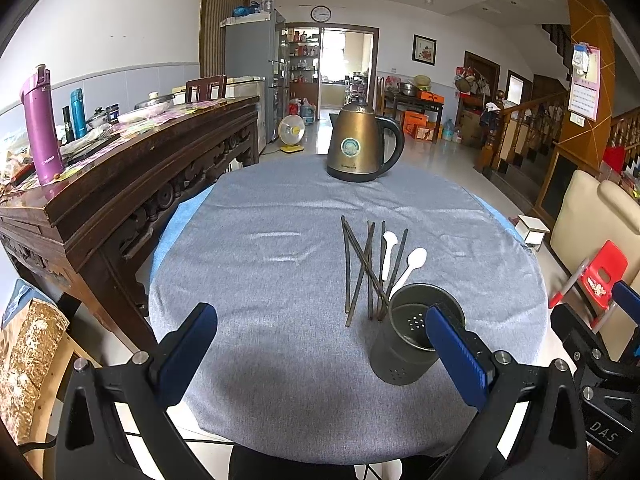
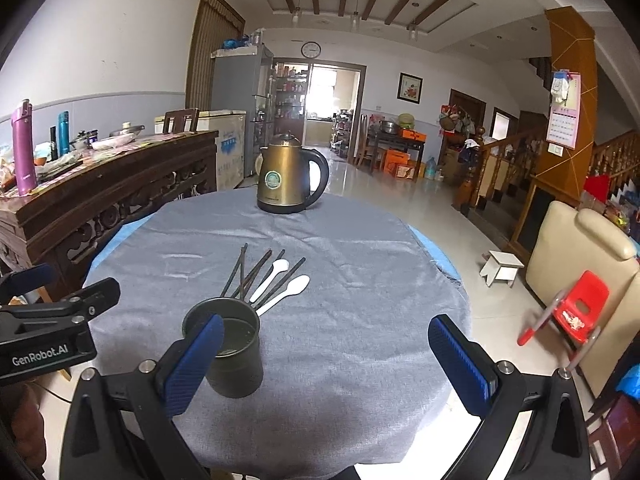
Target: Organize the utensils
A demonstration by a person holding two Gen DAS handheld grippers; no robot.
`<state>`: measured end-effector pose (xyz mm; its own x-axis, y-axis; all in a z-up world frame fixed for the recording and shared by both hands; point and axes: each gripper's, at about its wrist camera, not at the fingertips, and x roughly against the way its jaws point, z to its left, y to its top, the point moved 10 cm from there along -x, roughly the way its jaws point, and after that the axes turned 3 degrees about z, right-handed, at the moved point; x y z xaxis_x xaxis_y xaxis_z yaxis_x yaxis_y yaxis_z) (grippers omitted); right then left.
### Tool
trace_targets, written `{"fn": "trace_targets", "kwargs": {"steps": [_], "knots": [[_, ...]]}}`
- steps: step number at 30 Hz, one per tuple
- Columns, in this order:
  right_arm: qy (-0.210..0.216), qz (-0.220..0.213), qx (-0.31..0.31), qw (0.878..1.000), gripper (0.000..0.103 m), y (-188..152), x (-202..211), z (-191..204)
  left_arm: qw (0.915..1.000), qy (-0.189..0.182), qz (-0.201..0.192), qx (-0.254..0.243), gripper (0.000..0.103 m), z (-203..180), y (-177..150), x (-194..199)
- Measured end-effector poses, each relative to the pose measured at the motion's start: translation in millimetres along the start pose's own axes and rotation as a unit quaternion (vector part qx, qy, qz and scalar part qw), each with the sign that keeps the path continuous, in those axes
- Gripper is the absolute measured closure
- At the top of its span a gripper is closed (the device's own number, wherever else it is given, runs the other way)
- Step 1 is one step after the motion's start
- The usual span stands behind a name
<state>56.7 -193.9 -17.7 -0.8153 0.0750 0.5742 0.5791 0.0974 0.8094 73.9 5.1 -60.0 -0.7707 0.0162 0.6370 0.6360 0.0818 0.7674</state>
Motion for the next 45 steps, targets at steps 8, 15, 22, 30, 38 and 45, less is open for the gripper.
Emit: {"fn": "trace_targets", "kwargs": {"steps": [8,15,22,30,38,45], "knots": [[-0.010,-0.002,0.005,1.000,0.000,-2,-3,0,0.9999,-0.013,-0.001,0.007,0.000,-1,-5,-5],[-0.013,0.010,0.006,1.000,0.000,-8,-10,1,0.9987,-0.036,0.006,0.035,0.000,-4,-8,-7],[-0.015,0.025,0.012,1.000,0.000,-14,-19,4,0.9988,-0.031,0.019,0.033,0.000,-2,-11,-10],[-0.001,0.035,0.006,0.999,0.000,-16,-32,6,0.9987,-0.031,0.029,0.030,0.000,0,-9,-24],[0.078,0.052,-0.044,0.995,0.000,-1,-62,-5,0.9974,-0.036,0.042,0.046,0.000,18,10,-69],[0.140,0.096,-0.094,0.981,0.000,25,-129,-18,0.9946,-0.046,0.065,0.067,0.000,39,36,-121]]}}
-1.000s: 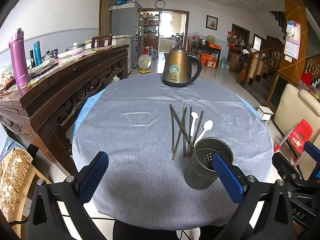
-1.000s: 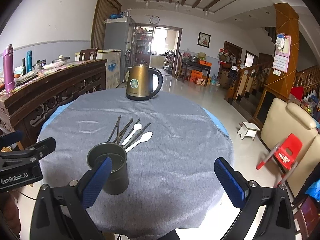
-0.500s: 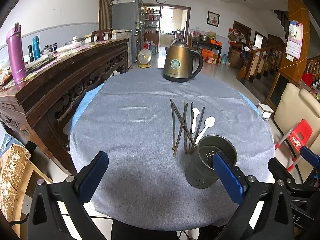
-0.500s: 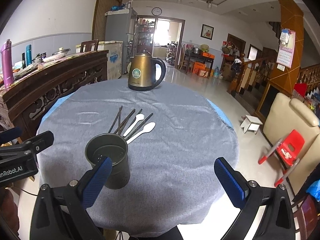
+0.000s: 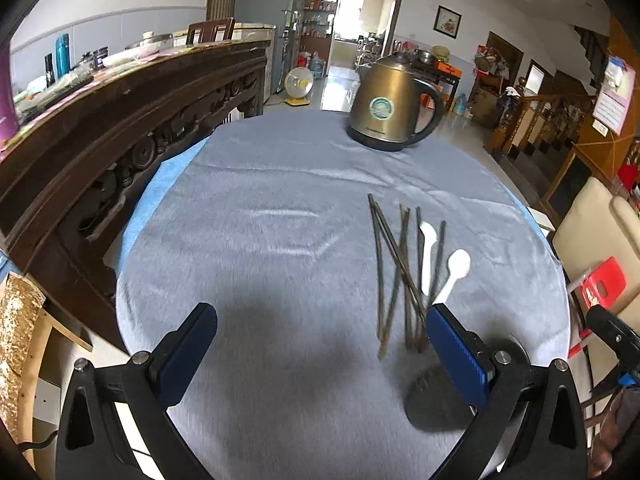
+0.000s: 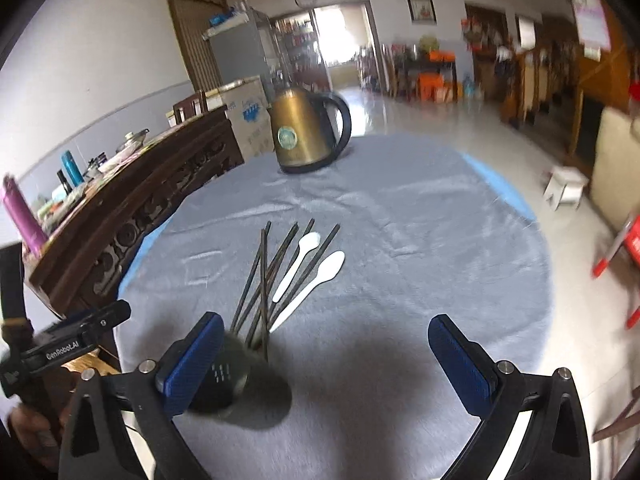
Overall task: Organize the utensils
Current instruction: 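Grasp a white spoon with the right tool while the left tool grasps a dark chopstick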
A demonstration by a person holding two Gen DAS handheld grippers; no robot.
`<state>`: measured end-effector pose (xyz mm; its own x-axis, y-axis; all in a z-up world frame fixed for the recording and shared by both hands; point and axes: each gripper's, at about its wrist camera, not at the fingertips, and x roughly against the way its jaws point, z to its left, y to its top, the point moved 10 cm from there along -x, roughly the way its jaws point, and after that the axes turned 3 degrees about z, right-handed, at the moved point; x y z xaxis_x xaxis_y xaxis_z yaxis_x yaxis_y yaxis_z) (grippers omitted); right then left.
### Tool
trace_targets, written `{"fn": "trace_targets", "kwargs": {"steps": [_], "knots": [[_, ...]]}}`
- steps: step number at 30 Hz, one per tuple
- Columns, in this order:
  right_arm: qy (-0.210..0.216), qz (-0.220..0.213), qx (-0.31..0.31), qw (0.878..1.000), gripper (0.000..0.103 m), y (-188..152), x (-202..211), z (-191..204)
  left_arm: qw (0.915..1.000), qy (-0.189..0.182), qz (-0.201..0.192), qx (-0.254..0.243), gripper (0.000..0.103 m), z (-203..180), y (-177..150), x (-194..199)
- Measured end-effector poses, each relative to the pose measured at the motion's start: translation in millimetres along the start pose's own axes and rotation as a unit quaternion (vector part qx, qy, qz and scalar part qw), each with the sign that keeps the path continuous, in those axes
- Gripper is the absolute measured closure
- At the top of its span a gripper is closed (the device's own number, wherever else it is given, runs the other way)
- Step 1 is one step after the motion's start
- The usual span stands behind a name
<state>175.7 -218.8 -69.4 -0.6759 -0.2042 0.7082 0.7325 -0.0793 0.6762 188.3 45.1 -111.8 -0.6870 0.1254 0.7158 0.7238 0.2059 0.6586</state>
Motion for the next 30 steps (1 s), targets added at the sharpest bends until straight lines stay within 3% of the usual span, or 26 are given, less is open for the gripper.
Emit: {"fn": "trace_targets", "kwargs": {"steps": [4,7,11,14,15,18,19,21,22,26,30], "knots": [[0.022,0.053,-0.018,0.998,0.003,17,-57,-8,0.9994,0.005,0.033,0.001,0.000,8,13,-34],[0.041,0.099,-0.033,0.994,0.020,21,-103,-10,0.9978,-0.007,0.066,0.004,0.001,9,16,-60],[0.035,0.144,-0.054,0.987,0.048,23,-162,-20,0.9958,-0.035,0.084,-0.012,0.020,-6,27,-87],[0.034,0.168,-0.074,0.982,0.053,20,-193,-25,0.9945,-0.053,0.085,-0.029,0.032,-23,36,-104],[0.034,0.174,-0.082,0.981,0.060,19,-202,-26,0.9938,-0.060,0.087,-0.034,0.039,-29,38,-109],[0.040,0.184,-0.092,0.978,0.074,16,-217,-25,0.9901,-0.079,0.102,-0.055,0.051,-47,42,-125],[0.039,0.185,-0.093,0.978,0.075,16,-221,-24,0.9891,-0.082,0.106,-0.061,0.051,-52,43,-130],[0.039,0.180,-0.092,0.979,0.092,17,-227,-23,0.9870,-0.087,0.114,-0.073,0.053,-63,43,-138],[0.038,0.177,-0.089,0.979,0.095,18,-230,-22,0.9857,-0.089,0.119,-0.079,0.054,-65,43,-142],[0.039,0.156,-0.095,0.982,0.099,23,-233,-25,0.9814,-0.091,0.135,-0.101,0.064,-72,42,-155],[0.045,0.143,-0.095,0.984,0.099,25,-233,-30,0.9785,-0.078,0.159,-0.105,0.064,-70,44,-176]]}}
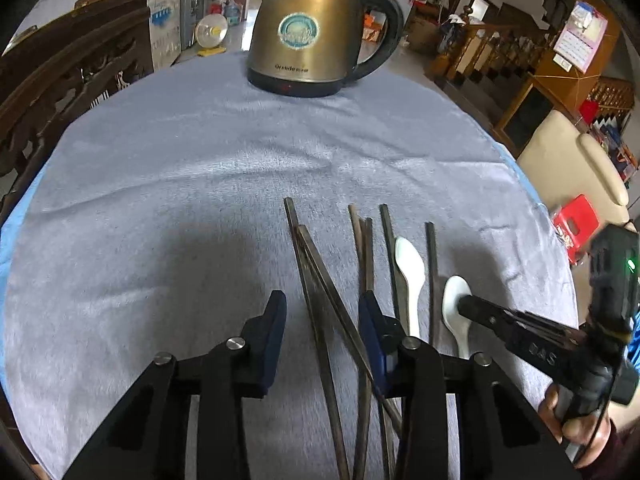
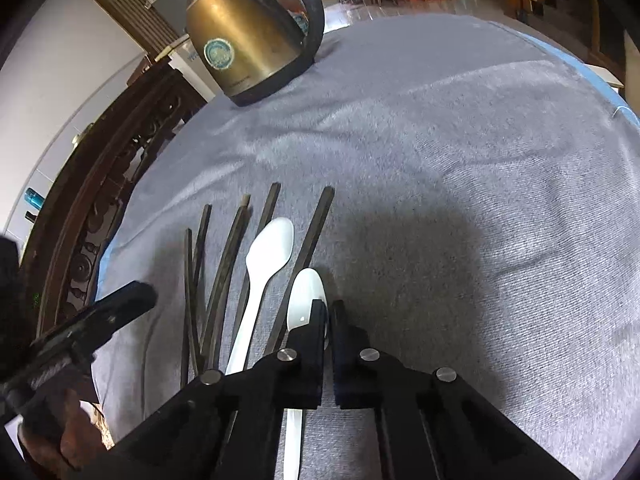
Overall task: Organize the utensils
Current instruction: 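Grasp a white spoon with the right tool while the left tool grasps a dark chopstick, then lift the spoon and chopstick and carry both over the holder cup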
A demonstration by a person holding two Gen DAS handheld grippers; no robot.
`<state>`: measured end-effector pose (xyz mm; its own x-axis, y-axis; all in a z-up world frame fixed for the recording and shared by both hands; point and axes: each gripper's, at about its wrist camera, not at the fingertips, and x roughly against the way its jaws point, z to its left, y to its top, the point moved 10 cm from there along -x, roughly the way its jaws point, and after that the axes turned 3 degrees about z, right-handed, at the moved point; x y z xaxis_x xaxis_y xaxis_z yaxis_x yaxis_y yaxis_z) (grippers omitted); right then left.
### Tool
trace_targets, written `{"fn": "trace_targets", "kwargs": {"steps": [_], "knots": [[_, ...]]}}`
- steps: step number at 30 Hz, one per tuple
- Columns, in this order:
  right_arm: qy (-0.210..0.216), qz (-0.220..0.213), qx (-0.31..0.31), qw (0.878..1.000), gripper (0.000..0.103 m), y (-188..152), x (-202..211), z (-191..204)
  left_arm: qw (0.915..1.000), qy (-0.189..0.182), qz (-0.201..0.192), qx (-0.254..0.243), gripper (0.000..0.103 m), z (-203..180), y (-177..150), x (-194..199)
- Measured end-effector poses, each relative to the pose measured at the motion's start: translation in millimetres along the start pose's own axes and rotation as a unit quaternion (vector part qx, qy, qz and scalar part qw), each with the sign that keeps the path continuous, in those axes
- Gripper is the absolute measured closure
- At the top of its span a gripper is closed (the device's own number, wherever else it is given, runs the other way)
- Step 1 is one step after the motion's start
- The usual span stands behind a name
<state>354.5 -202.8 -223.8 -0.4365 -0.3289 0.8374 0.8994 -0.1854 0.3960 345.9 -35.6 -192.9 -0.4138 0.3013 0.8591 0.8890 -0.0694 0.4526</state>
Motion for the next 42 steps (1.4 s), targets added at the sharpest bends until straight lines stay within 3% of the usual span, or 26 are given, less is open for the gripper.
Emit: {"fn": "trace_targets", "kwargs": {"steps": [7,8,9,11,12,14,17,18,19,20,23,31,36,42], "knots": [[0.024,0.012,-0.003,1.000,0.094,0,5,-1,0.9992,0.000,0.035,0.021,0.064,7,11,-25],[0.025,0.017,-0.006,1.000,0.083,1,5,-2,0.9986,-0.007,0.042,0.031,0.065,7,12,-29],[0.027,0.021,-0.008,0.999,0.071,1,5,-2,0.9983,-0.013,0.044,0.037,0.073,7,13,-31],[0.032,0.020,-0.008,0.999,0.061,3,6,-1,0.9976,-0.016,0.052,0.043,0.090,8,13,-36],[0.029,0.020,-0.002,0.999,0.053,4,6,1,0.9977,-0.013,0.047,0.047,0.091,10,14,-34],[0.022,0.022,0.012,0.999,0.052,4,4,5,0.9972,-0.020,0.046,0.054,0.093,11,14,-33],[-0.006,0.021,0.038,0.999,0.056,6,-1,11,0.9965,-0.024,0.047,0.065,0.097,15,12,-31],[-0.015,0.021,0.048,0.998,0.080,7,-2,14,0.9965,-0.023,0.046,0.065,0.098,16,12,-30],[-0.027,0.027,0.062,0.997,0.095,6,-5,16,0.9968,-0.022,0.043,0.064,0.098,17,12,-28],[-0.033,0.040,0.071,0.996,0.096,3,-9,19,0.9970,-0.023,0.040,0.062,0.098,17,11,-24],[-0.043,0.025,0.081,0.995,0.096,2,-5,20,0.9975,-0.031,0.029,0.057,0.098,17,12,-15],[0.008,-0.057,0.078,0.995,0.096,8,51,33,0.9965,-0.055,-0.009,0.061,0.098,14,9,31],[0.033,-0.143,0.088,0.985,0.096,11,108,54,0.9933,-0.062,-0.087,0.045,0.098,-2,10,100],[0.044,-0.229,0.102,0.967,0.096,-3,165,79,0.9792,-0.072,-0.188,0.027,0.098,-28,14,187]]}}
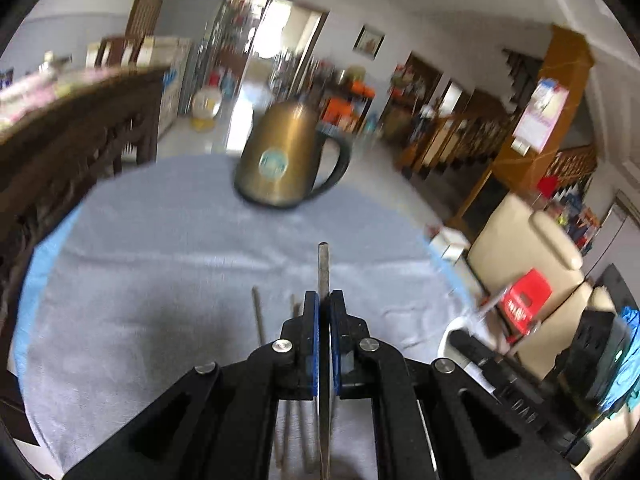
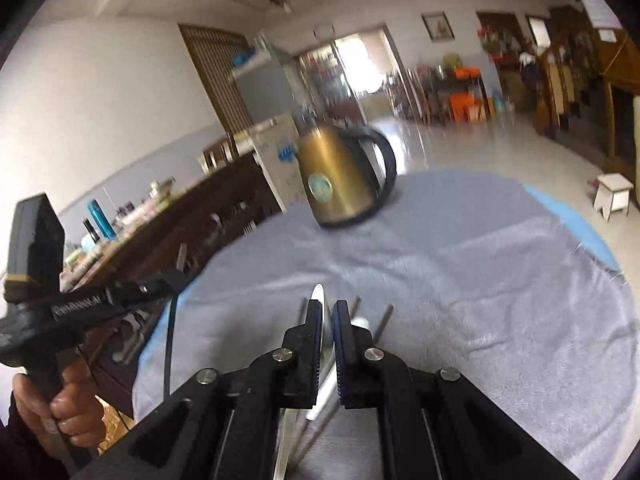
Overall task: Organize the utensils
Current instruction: 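Lift the spoon and chopstick and carry both over the holder cup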
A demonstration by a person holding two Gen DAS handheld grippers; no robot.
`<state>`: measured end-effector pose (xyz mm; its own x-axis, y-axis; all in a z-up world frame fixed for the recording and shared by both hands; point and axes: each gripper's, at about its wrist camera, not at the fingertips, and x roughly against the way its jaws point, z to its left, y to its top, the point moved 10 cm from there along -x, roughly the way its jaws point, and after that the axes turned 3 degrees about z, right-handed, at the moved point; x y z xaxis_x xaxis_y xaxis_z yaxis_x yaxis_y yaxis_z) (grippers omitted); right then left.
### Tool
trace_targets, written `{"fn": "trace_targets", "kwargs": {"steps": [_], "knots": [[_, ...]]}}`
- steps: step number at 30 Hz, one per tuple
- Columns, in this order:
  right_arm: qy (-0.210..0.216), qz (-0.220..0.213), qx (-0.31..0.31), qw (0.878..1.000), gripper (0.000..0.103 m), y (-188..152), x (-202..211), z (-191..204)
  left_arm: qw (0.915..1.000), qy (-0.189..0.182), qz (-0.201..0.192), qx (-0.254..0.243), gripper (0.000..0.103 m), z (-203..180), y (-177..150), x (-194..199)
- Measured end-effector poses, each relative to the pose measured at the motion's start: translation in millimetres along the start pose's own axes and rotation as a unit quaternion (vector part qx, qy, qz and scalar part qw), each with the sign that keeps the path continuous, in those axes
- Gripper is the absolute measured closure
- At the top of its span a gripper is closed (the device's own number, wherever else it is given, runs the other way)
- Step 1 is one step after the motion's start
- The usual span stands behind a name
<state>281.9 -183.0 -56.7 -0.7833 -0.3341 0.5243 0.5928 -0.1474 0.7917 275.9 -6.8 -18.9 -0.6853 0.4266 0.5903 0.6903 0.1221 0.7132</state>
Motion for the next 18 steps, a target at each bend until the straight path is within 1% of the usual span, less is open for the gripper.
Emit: {"fn": "trace_targets", "kwargs": {"steps": [5,7,11,14,18], "knots": [[0.012,-0.063,0.016,0.998,0.096,6,41,32,0.9973,-0.018,-0.071,0.001,0.098,-29,20,55],[0.010,-0.079,0.030,0.996,0.096,5,54,43,0.9950,-0.020,-0.098,0.001,0.098,-38,23,61],[-0.008,-0.095,0.067,0.993,0.096,-8,61,59,0.9896,0.004,-0.144,-0.006,0.098,-47,18,66],[-0.030,-0.093,0.096,0.991,0.096,-25,60,61,0.9857,0.035,-0.164,-0.016,0.098,-46,0,58],[-0.038,-0.077,0.111,0.990,0.096,-46,56,58,0.9870,0.048,-0.153,-0.010,0.098,-43,-24,41]]}}
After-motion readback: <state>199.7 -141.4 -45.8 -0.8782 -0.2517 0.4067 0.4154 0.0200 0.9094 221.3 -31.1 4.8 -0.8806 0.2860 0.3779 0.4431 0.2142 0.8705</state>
